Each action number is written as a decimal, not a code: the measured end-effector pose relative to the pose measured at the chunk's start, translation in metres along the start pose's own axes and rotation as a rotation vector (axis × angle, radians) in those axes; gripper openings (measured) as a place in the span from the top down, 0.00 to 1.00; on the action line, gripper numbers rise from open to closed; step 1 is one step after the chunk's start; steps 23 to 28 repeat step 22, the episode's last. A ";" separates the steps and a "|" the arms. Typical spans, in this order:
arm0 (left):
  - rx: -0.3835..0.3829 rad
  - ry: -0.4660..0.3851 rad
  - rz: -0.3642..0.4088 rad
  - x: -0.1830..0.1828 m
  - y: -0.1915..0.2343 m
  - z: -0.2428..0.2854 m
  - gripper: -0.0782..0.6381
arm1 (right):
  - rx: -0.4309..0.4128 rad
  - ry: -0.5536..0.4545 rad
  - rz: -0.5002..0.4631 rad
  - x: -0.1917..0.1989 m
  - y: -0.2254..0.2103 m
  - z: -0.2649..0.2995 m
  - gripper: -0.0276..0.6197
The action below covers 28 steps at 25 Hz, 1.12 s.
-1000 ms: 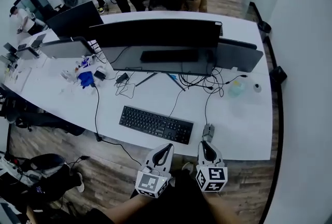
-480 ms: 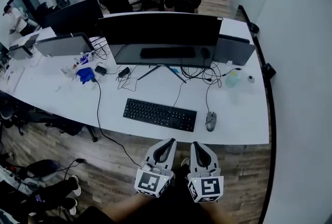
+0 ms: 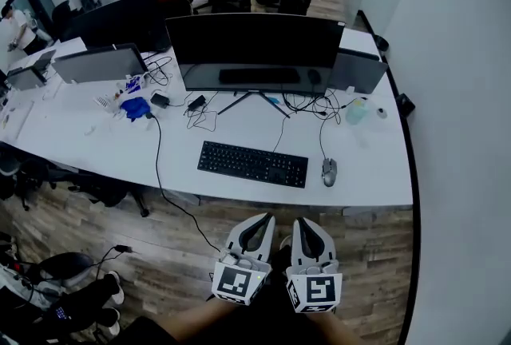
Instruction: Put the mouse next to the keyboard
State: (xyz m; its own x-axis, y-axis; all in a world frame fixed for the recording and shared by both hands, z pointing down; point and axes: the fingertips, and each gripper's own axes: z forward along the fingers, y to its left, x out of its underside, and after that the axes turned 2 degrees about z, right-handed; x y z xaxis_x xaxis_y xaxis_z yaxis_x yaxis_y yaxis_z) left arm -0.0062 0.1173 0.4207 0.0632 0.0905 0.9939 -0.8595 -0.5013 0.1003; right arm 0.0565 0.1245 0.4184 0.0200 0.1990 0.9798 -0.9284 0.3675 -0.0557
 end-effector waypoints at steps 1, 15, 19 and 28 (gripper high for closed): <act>0.005 -0.018 -0.004 -0.003 -0.001 -0.003 0.87 | 0.004 -0.004 -0.007 -0.001 0.003 -0.002 0.93; 0.010 -0.060 0.008 -0.012 0.000 -0.046 0.87 | -0.003 -0.017 -0.038 0.002 0.043 -0.022 0.93; 0.009 -0.055 0.006 -0.009 -0.002 -0.055 0.87 | -0.011 -0.018 -0.040 0.004 0.051 -0.028 0.93; 0.015 -0.043 0.013 -0.004 -0.002 -0.060 0.87 | -0.009 -0.010 -0.026 0.010 0.053 -0.032 0.93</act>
